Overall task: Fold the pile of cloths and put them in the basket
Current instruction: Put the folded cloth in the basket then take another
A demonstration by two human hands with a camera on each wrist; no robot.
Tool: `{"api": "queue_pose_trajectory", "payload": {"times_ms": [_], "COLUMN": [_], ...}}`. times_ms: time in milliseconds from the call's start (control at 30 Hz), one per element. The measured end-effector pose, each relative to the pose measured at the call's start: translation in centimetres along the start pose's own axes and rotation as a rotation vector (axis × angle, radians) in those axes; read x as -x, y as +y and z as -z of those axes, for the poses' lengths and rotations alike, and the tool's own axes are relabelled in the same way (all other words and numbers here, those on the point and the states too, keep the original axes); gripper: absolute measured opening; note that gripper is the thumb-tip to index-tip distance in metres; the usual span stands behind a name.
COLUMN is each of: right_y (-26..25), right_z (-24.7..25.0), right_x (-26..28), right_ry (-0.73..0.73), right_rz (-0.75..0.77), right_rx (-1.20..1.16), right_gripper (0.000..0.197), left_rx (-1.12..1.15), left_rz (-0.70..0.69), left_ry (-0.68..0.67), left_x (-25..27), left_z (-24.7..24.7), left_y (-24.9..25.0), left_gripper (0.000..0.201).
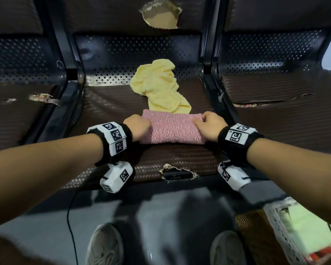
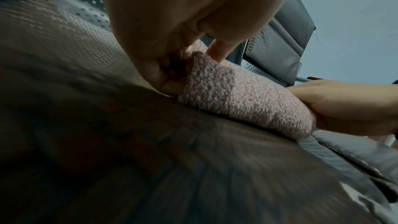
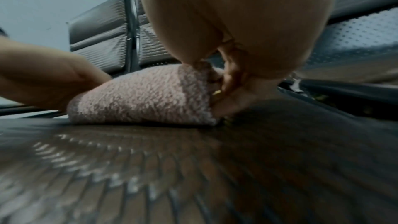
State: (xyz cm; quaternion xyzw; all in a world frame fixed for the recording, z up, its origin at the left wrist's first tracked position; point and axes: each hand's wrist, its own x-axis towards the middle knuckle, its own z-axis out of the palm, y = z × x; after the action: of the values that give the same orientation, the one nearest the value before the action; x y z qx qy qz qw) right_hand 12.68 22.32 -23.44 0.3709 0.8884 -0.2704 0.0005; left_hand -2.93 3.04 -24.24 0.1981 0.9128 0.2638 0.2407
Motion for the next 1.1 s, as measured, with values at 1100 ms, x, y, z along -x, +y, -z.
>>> {"api": "queue_pose_trajectory", "payload": {"times_ms": [1100], "right_y": [7.8], "right_z": [12.7], "right_x": [13.3], "right_ry": [0.066], "right_rz": [0.076], "right_rx": [-0.719], "right_gripper": [0.045], "left_rx": [0.503], "left_rz": [-0.662], "left_ry": [-0.064], "left_x": [8.8], "left_z": [-5.4], "left_y": [19.0], "left_gripper": [0.071]}}
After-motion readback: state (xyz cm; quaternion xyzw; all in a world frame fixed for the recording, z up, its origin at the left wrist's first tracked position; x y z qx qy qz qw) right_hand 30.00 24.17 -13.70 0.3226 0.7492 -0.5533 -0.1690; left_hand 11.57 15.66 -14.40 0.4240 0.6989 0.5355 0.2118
